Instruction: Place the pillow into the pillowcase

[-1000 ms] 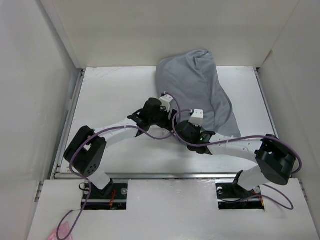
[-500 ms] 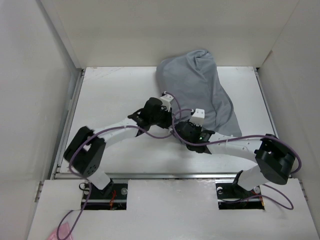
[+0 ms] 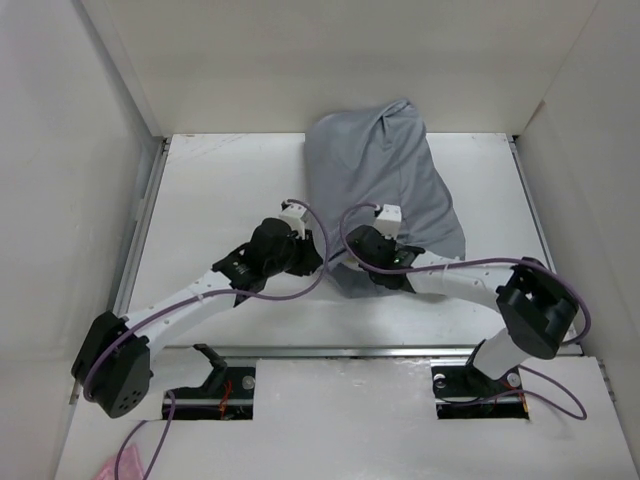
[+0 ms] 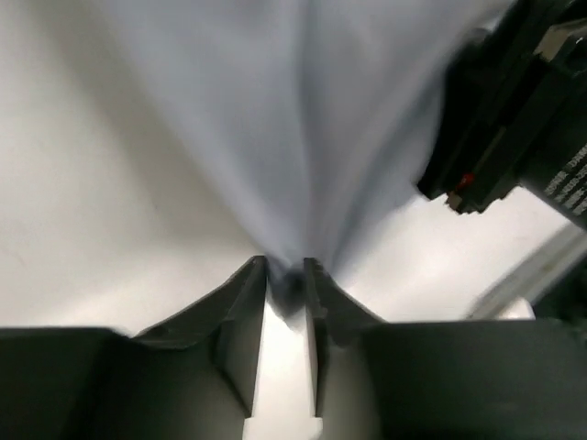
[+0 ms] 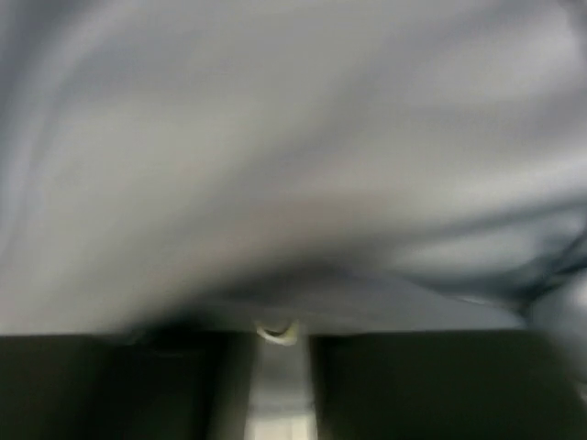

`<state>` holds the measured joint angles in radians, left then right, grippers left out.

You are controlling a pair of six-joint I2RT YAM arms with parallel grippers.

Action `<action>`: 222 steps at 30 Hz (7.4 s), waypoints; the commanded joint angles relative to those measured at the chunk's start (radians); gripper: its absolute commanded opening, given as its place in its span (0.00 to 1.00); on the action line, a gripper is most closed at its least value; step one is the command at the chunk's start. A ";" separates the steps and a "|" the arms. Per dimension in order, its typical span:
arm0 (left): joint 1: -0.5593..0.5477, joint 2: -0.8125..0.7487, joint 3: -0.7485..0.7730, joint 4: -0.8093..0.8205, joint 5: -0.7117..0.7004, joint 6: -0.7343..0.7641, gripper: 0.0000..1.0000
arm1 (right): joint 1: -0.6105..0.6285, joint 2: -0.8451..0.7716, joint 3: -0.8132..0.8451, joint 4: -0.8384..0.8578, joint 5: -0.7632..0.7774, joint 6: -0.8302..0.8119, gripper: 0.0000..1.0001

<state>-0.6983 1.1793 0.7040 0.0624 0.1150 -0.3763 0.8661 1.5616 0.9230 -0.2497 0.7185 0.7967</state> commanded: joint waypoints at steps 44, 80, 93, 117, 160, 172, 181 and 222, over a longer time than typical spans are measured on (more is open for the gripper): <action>-0.012 -0.195 0.048 -0.184 -0.190 -0.138 0.92 | 0.062 -0.253 0.077 -0.085 -0.393 -0.870 0.48; 0.092 -0.121 0.100 -0.248 -0.270 -0.202 1.00 | 0.258 -0.037 0.052 -0.095 -1.326 -0.950 0.44; 0.013 -0.207 -0.135 -0.109 -0.061 -0.274 1.00 | 0.171 -0.318 0.318 -0.282 -0.254 -0.535 1.00; -0.014 0.319 0.152 -0.096 -0.173 -0.231 0.50 | -0.420 -0.316 0.034 -0.603 -0.312 -0.142 0.04; 0.332 0.123 0.052 -0.141 0.005 -0.188 1.00 | -1.065 -0.106 0.338 -0.390 -0.539 -0.372 0.98; 0.322 0.312 0.286 -0.073 -0.032 -0.132 0.00 | -1.121 0.024 0.306 -0.300 -0.737 -0.392 0.05; 0.387 0.553 1.047 -0.298 -0.074 -0.006 0.00 | -1.121 0.207 0.992 -0.502 -0.844 -0.456 0.00; 0.520 0.134 0.373 -0.182 -0.224 -0.243 1.00 | -0.935 -0.286 0.195 -0.171 -0.815 -0.472 0.98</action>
<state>-0.1772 1.2819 1.1172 -0.2306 -0.2005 -0.6693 -0.1226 1.2167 1.1286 -0.4973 -0.0978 0.3359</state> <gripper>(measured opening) 0.997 0.977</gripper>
